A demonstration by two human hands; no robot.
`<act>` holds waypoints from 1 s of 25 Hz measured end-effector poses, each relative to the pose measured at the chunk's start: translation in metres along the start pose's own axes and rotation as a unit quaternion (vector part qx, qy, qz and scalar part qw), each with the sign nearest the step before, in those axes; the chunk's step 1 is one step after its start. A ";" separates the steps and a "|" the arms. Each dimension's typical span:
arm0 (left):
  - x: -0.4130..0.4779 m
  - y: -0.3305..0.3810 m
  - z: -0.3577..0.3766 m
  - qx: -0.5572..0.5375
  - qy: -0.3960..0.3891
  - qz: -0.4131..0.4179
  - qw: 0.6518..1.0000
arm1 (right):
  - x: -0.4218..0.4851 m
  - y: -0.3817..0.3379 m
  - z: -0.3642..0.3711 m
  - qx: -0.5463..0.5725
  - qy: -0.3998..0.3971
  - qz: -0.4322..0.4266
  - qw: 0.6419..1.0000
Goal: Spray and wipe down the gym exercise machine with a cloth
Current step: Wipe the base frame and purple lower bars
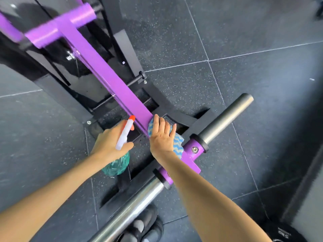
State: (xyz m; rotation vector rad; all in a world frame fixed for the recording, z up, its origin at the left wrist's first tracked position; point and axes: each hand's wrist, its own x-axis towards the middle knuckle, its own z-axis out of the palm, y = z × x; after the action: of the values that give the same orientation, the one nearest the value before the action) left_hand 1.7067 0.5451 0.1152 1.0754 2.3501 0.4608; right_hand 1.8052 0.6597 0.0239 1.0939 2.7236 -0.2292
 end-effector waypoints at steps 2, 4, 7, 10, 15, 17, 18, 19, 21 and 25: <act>0.001 -0.008 -0.002 -0.037 0.016 -0.037 0.999 | 0.010 -0.006 -0.007 0.032 -0.077 -0.013 0.996; 0.004 -0.010 -0.002 -0.060 0.019 -0.059 0.996 | 0.023 -0.017 -0.013 0.042 -0.092 -0.023 0.995; 0.017 -0.010 -0.001 -0.092 0.048 -0.128 0.986 | 0.052 -0.043 -0.009 0.076 0.030 -0.016 0.997; 0.034 -0.009 0.000 -0.111 0.089 -0.183 0.973 | 0.061 -0.048 -0.011 0.139 0.010 -0.011 0.990; 0.042 0.005 -0.001 -0.139 0.067 -0.239 0.959 | 0.062 -0.044 -0.009 0.137 -0.018 -0.049 0.989; 0.043 0.007 -0.002 -0.133 0.069 -0.249 0.957 | 0.066 -0.043 -0.010 0.141 -0.026 -0.057 0.988; 0.039 0.010 -0.003 -0.135 0.074 -0.260 0.953 | 0.066 -0.041 -0.010 0.135 -0.038 -0.072 0.988; 0.036 0.013 -0.004 -0.141 0.083 -0.268 0.949 | 0.067 -0.041 -0.012 0.127 -0.050 -0.077 0.988; 0.024 0.022 -0.006 -0.152 0.112 -0.269 0.944 | 0.069 -0.042 -0.015 0.119 -0.087 -0.072 0.986; -0.002 0.063 -0.005 -0.177 0.172 -0.280 0.928 | 0.076 -0.024 -0.020 0.095 -0.169 -0.146 0.970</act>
State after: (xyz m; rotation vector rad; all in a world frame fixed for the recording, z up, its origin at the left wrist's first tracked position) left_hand 1.7422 0.5830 0.1513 0.1418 2.5867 0.8559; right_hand 1.7324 0.6979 0.0269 0.6153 2.5738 -0.6680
